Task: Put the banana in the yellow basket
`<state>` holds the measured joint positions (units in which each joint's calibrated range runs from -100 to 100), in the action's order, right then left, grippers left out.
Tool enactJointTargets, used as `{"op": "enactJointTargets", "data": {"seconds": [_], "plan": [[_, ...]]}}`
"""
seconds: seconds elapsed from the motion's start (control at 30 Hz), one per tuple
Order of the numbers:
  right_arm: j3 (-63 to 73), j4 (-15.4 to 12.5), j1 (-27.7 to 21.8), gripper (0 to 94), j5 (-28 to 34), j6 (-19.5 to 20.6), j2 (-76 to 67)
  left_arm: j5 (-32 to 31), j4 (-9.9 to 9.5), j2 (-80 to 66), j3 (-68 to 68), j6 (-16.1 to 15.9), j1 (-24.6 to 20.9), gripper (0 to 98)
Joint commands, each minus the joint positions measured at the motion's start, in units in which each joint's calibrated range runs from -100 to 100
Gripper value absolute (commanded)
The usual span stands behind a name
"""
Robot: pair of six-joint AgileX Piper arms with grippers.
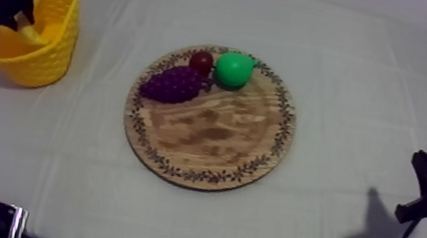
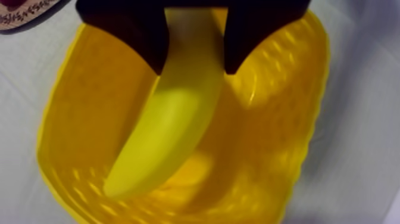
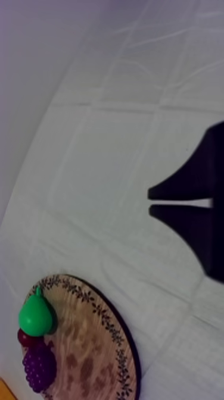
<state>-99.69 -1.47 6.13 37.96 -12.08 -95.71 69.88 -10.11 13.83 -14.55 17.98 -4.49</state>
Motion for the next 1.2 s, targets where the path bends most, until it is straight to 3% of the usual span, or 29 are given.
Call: {"op": "enactJointTargets", "data": {"seconds": [0.0, 0.3, 0.53, 0.87, 1.17], "plan": [[0.03, -0.02, 0.00, 0.5, 0.02, -0.01, -0.04, -0.41, 0.20, 2.26, 0.93, -0.24, -0.33, 29.1], [0.03, -0.02, 0.00, 0.5, 0.02, -0.01, -0.04, -3.66, 1.95, 8.88, 4.04, -1.57, -1.15, 29.9], [0.03, -0.02, 0.00, 0.5, 0.02, -0.01, -0.04, -2.55, 1.90, 11.59, 5.86, -1.22, -0.70, 31.6], [0.03, -0.02, 0.00, 0.5, 0.02, -0.01, -0.04, -3.57, 2.05, 10.69, 3.90, -1.29, -0.74, 41.4], [0.03, -0.02, 0.00, 0.5, 0.02, -0.01, -0.04, -6.90, 3.14, 8.57, 0.88, -2.64, -0.72, 42.8]]}}
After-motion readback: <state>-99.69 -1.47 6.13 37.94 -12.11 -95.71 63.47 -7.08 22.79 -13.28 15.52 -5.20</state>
